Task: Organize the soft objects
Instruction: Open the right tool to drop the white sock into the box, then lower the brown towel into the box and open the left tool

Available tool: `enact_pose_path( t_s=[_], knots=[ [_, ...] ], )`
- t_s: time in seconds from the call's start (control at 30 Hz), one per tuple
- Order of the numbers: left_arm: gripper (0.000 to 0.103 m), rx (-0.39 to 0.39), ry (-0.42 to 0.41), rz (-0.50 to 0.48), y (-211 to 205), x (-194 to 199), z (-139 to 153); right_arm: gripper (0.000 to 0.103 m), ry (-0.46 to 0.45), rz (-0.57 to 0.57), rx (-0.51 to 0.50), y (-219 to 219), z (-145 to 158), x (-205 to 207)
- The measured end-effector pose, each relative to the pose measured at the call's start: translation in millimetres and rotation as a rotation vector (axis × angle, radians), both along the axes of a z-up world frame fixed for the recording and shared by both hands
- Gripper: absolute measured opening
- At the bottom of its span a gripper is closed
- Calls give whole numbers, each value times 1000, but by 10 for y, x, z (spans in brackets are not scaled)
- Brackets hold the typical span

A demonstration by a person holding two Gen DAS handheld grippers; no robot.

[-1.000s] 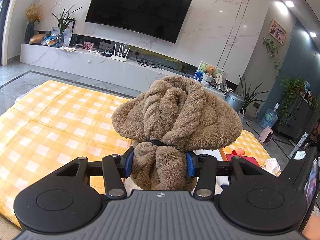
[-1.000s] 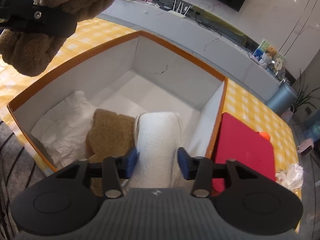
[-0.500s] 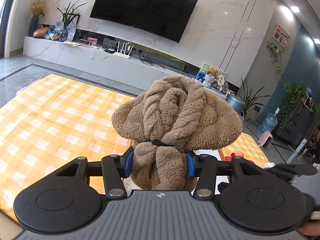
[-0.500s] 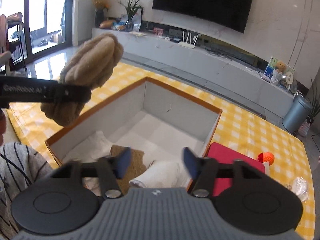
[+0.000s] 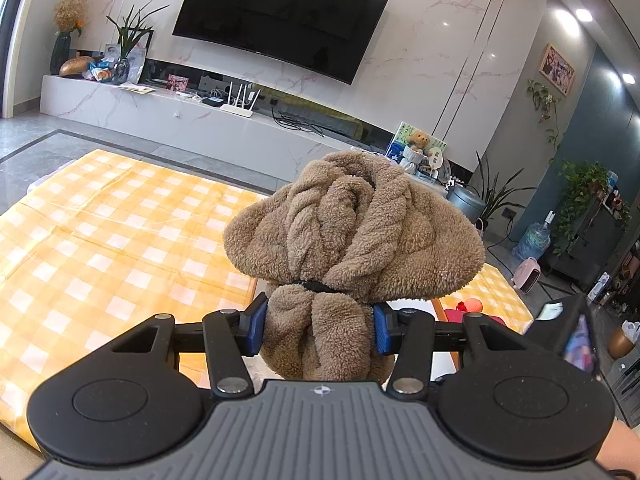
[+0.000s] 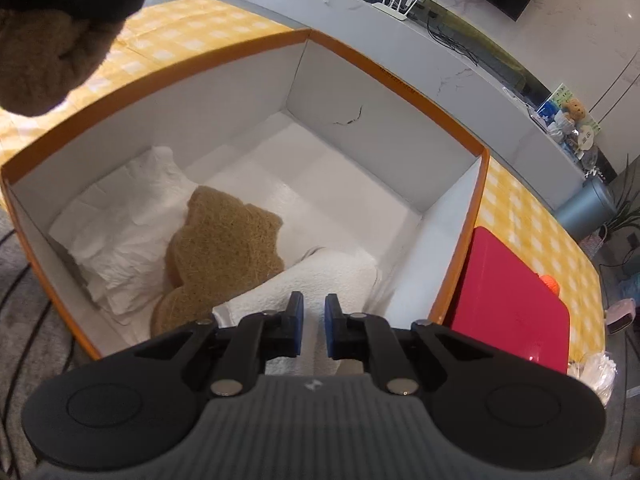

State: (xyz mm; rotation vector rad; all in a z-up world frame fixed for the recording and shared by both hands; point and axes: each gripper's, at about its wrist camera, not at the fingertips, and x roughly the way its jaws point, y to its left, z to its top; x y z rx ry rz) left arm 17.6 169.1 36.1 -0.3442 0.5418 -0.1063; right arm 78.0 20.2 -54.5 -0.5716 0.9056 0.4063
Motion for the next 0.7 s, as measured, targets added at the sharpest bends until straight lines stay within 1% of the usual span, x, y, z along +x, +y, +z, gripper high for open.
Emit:
enact_pose_path(
  t_s=[0.13,0.2,0.23,0.27,0.4,0.53,0.63,0.7],
  knots=[
    [57,1,-3,-5,-3,0,17,4,-13,-15,-30,21,-51,60],
    [57,6,0,-5,-17,15,18,4,-19,-15,-21,10,-49,67],
    [57,14,-1,-5,-32,26,25,6,-21,-14,-9,-2,-39,61],
    [57,29,-7,-5,-52,35,35,9,-21,-11,17,-32,-7,31],
    [57,117,-35,-34,-195,70,101,9,-13,-12,174,-201,198,-1],
    [57,192,-13,-12,-350,203,137,10,-55,-17,289,-376,468,-42],
    [57,215,1,-29,-409,339,126,10,-78,-20,353,-504,598,-68],
    [57,191,22,-36,-401,443,111,10,-94,-32,378,-584,644,-76]
  ],
)
